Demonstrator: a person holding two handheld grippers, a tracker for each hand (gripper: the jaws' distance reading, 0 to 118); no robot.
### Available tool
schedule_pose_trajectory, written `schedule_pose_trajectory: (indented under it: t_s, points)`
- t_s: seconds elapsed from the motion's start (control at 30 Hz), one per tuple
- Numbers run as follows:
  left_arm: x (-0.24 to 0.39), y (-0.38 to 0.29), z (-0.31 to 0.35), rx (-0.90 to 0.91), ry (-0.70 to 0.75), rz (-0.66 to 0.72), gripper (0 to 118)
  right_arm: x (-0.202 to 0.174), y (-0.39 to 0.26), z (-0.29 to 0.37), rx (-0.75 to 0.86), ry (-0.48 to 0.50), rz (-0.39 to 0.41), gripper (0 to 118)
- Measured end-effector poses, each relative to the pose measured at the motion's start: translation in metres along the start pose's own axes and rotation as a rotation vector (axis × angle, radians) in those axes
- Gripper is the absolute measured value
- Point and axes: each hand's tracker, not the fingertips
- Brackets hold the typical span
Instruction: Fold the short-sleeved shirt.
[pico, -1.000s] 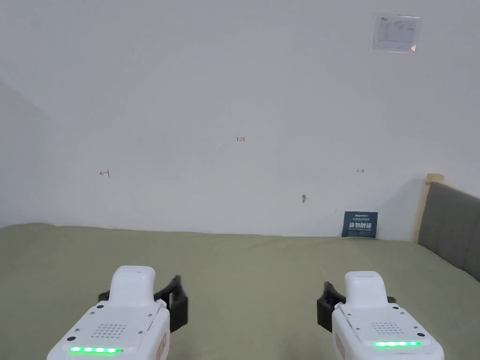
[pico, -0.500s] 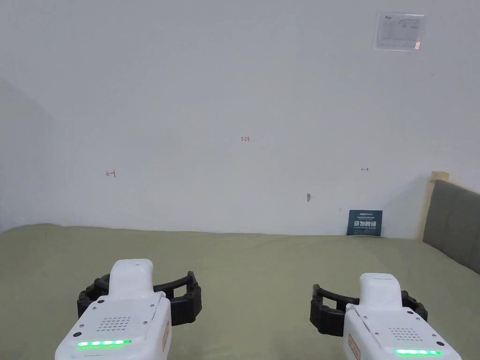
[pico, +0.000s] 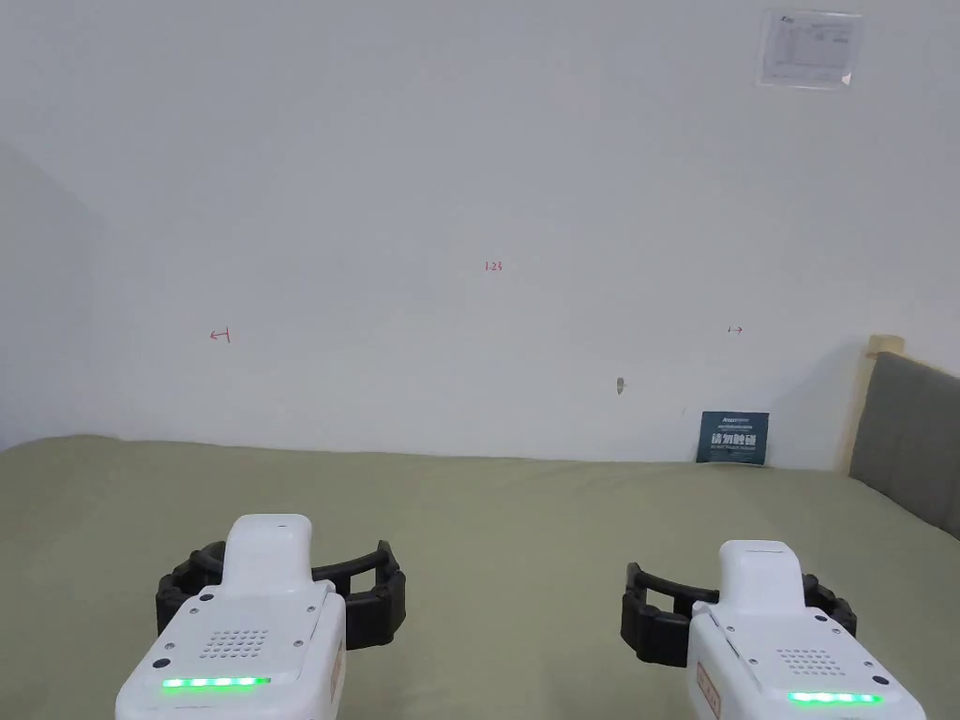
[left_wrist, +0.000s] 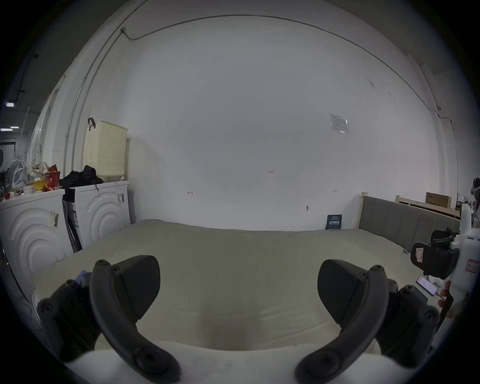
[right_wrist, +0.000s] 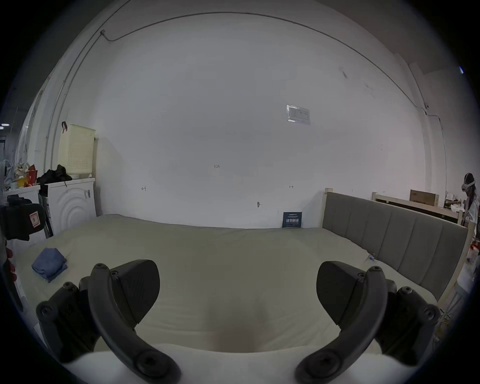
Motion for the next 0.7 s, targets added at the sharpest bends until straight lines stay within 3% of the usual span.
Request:
schedule_pose_trajectory:
  t_s: [0.7]
  points:
    - [-0.0049, -0.0091, 0.0008, -0.020, 0.008, 0.001, 118, 0.0041, -0.0036, 0.0049, -0.013, 0.006, -0.050, 118]
